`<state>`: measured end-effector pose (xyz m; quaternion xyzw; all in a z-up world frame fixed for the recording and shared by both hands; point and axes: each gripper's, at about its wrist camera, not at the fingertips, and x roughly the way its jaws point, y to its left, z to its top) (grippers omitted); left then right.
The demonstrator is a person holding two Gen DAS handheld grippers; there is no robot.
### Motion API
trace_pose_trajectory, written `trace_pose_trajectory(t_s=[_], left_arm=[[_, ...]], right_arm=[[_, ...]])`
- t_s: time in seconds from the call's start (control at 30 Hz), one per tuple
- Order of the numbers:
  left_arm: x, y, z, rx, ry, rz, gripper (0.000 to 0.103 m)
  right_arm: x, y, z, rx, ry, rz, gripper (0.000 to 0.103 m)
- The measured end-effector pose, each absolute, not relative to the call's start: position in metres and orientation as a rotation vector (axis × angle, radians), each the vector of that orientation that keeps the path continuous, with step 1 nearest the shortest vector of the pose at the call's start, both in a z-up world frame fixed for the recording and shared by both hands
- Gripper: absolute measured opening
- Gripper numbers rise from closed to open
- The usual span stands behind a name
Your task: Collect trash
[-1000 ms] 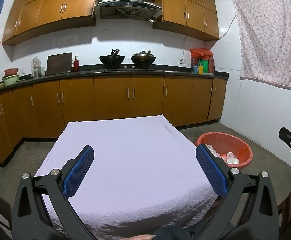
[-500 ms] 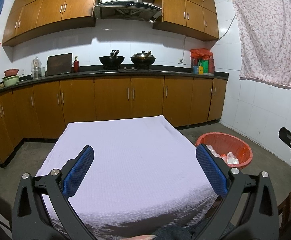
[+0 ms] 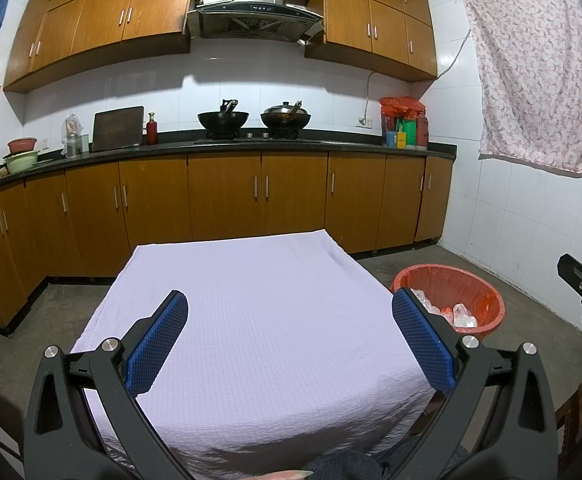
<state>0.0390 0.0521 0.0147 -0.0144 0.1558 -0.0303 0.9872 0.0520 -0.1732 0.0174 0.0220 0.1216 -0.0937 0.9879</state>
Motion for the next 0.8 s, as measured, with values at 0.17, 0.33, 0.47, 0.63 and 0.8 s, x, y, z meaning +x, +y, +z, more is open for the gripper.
trace_pose_trajectory(t_s=[0.17, 0.33, 0.47, 0.63, 0.8], left_arm=[[0.0389, 0.052, 0.0147, -0.028, 0.312, -0.061, 0.101], [0.0386, 0.0514, 0.0147, -0.028, 0.313, -0.061, 0.101], [0.0387, 0.0524, 0.0152, -0.028, 0.313, -0.061, 0.101], [0.0386, 0.0523, 0.0157, -0.028, 0.313, -0.061, 0.101], [0.0387, 0.0516, 0.0154, -0.027, 0.313, -0.061, 0.101]], right_arm=[[0.052, -0.1735, 0.0172, 0.045, 0.244, -0.189, 0.099], [0.0526, -0.1735, 0.0179, 0.046, 0.244, -0.189, 0.099], [0.0528, -0.1732, 0.0177, 0.046, 0.244, -0.189, 0.099], [0.0525, -0.1735, 0.0184, 0.047, 0.243, -0.19, 0.099], [0.0527, -0.1733, 0.0182, 0.047, 0.244, -0.189, 0.099]])
